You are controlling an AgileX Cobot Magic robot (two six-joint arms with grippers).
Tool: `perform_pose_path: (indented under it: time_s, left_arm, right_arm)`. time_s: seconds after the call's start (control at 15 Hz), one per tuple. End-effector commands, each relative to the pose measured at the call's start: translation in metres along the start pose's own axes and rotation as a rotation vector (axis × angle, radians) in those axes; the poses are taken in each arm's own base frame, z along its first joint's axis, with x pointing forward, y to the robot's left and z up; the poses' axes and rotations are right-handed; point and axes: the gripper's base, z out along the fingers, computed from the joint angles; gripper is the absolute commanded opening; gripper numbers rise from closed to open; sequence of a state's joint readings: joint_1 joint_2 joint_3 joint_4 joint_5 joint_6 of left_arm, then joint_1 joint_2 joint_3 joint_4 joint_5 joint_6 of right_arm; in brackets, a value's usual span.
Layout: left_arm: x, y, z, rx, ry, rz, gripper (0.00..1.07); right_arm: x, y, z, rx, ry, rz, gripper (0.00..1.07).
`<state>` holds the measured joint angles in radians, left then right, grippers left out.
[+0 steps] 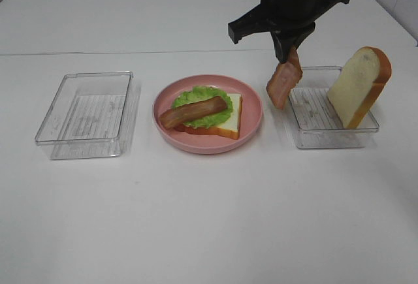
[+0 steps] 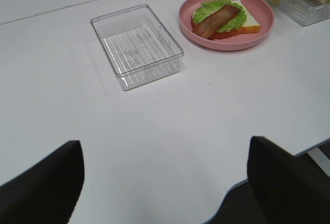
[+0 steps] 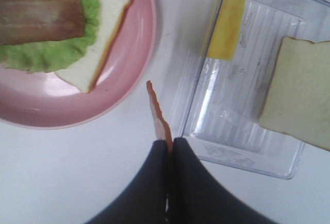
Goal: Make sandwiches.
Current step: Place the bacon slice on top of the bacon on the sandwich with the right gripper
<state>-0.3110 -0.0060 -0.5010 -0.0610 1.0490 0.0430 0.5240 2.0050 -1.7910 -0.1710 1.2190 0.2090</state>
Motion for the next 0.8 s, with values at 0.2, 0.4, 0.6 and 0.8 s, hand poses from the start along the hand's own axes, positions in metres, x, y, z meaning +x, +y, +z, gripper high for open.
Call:
perform_pose_path:
  time_s: [0.2,0.4,0.6,0.8]
  left_arm:
    - [0.000,0.000,-0.001,0.001,-0.016,0.002,0.82]
    - [0.000,0.000,-0.001,0.001,-0.016,0.002,0.82]
    - [0.000,0.000,-0.001,0.001,-0.016,0.002,0.82]
    - [0.000,0.000,-0.001,0.001,-0.016,0.002,0.82]
  right_arm:
    - [0.007,0.015,-0.014,-0.187,0.039,0.013,0.00]
    - [-0.002,0.032,-0.015,-0.376,-0.046,0.033,0.00]
    - [-0.009,0.042,-0.011,-0.478,-0.095,0.062,0.00]
    - [-0.021,0.053,0.006,-0.571,-0.158,0.084,0.00]
